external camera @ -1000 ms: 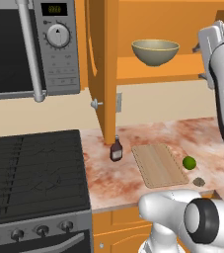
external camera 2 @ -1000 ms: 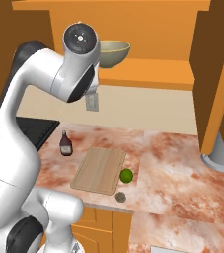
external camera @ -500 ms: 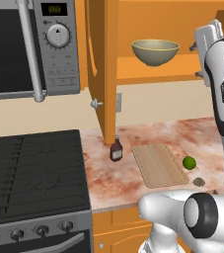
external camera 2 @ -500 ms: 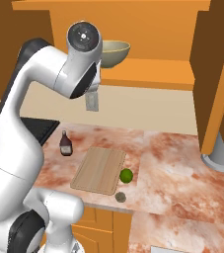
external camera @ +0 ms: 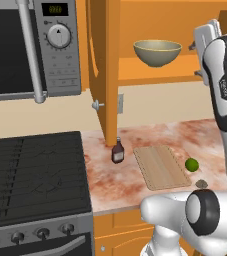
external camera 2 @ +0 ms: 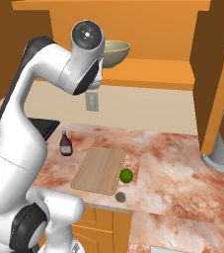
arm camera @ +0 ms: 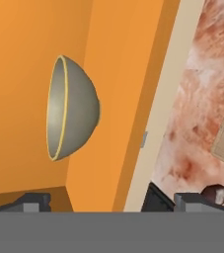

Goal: Open the cabinet. Place the bowl and condiment on the counter. Then place the lime and garlic on the cutting board.

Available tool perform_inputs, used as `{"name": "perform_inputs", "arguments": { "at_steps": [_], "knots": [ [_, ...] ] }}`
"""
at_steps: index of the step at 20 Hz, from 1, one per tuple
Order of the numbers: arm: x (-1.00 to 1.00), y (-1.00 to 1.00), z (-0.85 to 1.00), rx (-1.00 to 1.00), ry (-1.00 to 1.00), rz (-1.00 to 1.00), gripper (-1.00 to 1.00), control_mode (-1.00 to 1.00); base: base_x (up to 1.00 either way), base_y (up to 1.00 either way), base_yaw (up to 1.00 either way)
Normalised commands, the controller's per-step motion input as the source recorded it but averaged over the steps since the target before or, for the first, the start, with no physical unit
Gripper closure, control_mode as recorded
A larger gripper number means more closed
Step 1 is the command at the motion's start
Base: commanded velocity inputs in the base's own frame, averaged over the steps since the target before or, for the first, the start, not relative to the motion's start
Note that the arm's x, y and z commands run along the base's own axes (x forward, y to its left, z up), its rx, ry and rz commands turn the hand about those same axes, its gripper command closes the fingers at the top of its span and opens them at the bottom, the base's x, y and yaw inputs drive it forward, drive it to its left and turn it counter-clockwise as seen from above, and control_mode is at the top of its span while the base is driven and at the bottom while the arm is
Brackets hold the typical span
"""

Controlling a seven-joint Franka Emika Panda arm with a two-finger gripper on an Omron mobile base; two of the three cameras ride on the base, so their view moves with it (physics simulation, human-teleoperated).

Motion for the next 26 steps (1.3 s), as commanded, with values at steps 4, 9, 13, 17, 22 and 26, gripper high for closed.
{"name": "perform_inputs", "arguments": {
  "at_steps": [4, 9, 13, 17, 22, 26],
  "knots": [
    [0.16, 0.00, 0.00, 0.00, 0.00, 0.01, -1.00, -1.00, 0.00, 0.00, 0.00],
    [0.17, 0.00, 0.00, 0.00, 0.00, 0.00, -1.00, -1.00, 0.00, 0.00, 0.00],
    [0.18, 0.00, 0.00, 0.00, 0.00, 0.01, -1.00, -1.00, 0.00, 0.00, 0.00],
    [0.19, 0.00, 0.00, 0.00, 0.00, 0.00, -1.00, -1.00, 0.00, 0.00, 0.00],
    [0.18, 0.00, 0.00, 0.00, 0.00, 0.00, -1.00, -1.00, 0.00, 0.00, 0.00],
    [0.18, 0.00, -0.03, 0.00, 0.00, 0.01, -1.00, -1.00, 0.00, 0.00, 0.00]
  ]
}}
